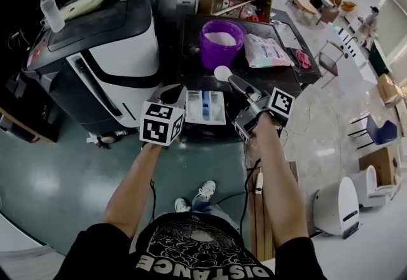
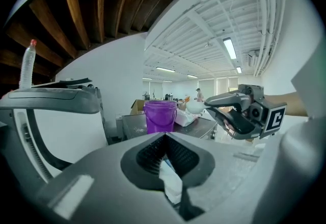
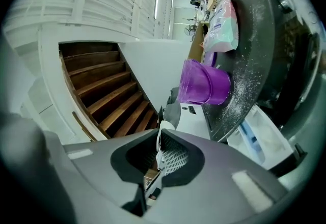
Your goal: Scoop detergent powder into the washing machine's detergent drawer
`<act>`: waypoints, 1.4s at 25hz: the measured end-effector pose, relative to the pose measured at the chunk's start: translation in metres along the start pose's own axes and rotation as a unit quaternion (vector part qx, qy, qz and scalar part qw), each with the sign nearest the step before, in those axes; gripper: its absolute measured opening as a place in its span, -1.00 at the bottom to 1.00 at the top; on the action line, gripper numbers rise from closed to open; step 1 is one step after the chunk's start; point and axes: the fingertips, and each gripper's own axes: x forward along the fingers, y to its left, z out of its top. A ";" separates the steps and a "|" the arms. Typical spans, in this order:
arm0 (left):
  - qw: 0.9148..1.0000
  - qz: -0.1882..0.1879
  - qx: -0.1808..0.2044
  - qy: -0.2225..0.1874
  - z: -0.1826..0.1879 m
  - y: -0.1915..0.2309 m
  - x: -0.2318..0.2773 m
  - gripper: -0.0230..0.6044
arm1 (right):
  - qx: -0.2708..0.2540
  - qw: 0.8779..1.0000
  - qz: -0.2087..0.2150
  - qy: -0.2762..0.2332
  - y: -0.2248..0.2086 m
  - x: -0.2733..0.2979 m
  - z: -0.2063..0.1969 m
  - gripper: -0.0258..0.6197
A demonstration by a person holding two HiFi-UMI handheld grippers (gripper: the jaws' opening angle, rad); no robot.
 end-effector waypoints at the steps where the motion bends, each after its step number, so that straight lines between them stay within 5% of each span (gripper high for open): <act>1: 1.000 -0.001 -0.002 0.000 -0.002 -0.002 -0.001 -0.91 | 0.000 1.000 -0.001 0.000 0.000 -0.002 -0.002 -0.81; 18: 1.000 -0.001 -0.010 0.008 -0.020 -0.026 0.001 -0.91 | 0.001 1.000 -0.016 0.004 -0.027 -0.043 -0.015 -0.81; 35: 0.998 0.057 -0.032 0.020 -0.030 -0.036 0.029 -0.91 | -0.062 0.992 -0.044 0.097 -0.088 -0.038 0.005 -0.81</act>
